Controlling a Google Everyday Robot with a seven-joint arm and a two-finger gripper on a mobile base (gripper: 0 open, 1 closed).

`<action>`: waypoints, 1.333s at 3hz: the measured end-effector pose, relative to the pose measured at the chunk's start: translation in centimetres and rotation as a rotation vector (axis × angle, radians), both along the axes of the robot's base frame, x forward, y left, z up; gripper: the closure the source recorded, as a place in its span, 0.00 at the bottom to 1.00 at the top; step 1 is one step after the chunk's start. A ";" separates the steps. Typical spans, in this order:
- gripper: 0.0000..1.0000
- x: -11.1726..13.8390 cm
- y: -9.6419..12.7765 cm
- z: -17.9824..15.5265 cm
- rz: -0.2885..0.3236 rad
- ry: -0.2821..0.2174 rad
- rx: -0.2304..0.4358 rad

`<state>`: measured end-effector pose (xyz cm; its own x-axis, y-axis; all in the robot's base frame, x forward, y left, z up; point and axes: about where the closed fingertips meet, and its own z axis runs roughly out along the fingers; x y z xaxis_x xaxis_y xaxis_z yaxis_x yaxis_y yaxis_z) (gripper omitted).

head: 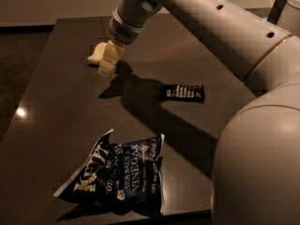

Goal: Pick sponge

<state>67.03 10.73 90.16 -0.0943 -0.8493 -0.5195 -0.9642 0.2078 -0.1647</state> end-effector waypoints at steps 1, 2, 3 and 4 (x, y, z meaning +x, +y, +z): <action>0.00 1.3 2.2 -1.5 -0.043 0.016 0.001; 0.00 3.7 3.4 -2.6 -0.117 0.031 0.005; 0.00 5.7 3.8 -3.6 -0.194 0.052 -0.008; 0.00 7.0 3.8 -4.2 -0.267 0.090 -0.017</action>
Offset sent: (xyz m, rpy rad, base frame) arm 0.0679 0.0426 -0.0320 0.0191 0.0399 -0.2181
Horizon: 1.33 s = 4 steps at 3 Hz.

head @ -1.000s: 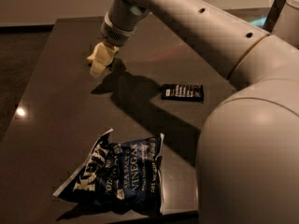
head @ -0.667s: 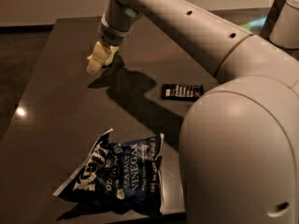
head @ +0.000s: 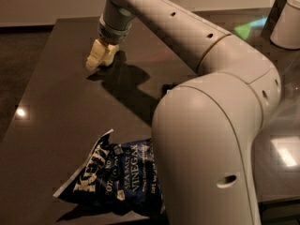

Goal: Pick sponge

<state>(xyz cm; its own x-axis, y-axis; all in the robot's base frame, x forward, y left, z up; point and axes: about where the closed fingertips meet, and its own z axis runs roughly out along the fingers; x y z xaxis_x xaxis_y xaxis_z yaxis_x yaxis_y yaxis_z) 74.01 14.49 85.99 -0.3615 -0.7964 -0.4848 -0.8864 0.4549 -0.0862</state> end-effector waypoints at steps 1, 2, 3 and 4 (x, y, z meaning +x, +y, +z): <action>0.00 0.6 0.1 -0.4 -0.041 0.027 -0.001; 0.17 0.8 0.1 -0.8 -0.057 0.042 -0.007; 0.41 0.4 0.0 -1.1 -0.060 0.051 -0.015; 0.64 -0.2 -0.5 -0.9 -0.052 0.053 -0.012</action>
Offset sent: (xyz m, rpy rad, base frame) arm 0.0100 -0.0023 -0.0034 -0.0083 0.0497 -0.0815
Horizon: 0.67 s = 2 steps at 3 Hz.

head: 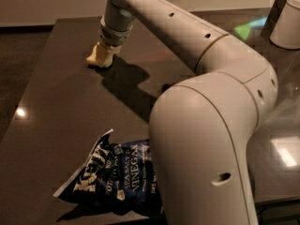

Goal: Pick sponge

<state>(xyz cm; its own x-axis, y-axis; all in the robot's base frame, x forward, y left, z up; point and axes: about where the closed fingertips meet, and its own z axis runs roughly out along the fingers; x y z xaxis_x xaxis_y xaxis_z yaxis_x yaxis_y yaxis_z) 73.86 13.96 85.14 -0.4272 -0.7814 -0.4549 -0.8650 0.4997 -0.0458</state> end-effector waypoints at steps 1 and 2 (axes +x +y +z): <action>0.87 -0.9 -1.1 1.7 0.020 -0.015 0.029; 1.00 -2.2 -2.4 4.6 0.074 -0.033 0.069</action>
Offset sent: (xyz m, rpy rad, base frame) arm -0.0400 -0.0449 0.0902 0.1237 -0.0656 0.1451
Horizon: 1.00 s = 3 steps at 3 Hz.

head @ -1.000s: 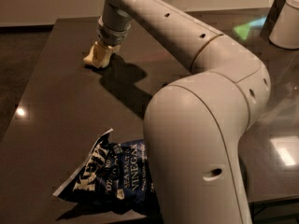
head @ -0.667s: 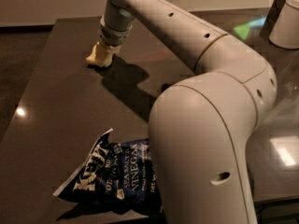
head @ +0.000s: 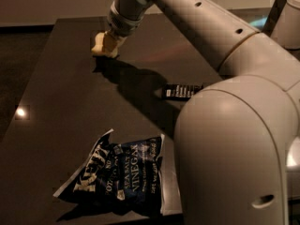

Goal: Pick sponge

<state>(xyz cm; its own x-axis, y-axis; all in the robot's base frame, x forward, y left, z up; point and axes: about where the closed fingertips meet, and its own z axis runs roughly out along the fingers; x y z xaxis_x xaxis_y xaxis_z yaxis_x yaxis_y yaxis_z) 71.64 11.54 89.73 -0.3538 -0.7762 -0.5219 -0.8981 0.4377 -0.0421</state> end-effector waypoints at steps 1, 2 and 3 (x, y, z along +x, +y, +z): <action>1.00 -1.5 -0.8 3.6 0.070 -0.035 0.041; 1.00 -2.8 -1.1 7.1 0.146 -0.073 0.079; 1.00 -4.2 -1.4 9.8 0.216 -0.102 0.104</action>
Offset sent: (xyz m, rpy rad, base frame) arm -0.0447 -0.0212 0.1224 0.1277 -0.1286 0.2358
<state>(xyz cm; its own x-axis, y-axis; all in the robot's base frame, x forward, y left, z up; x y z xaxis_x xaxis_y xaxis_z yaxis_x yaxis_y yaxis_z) 67.40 10.15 99.50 -0.1268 -0.7681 -0.6277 -0.9648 0.2426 -0.1020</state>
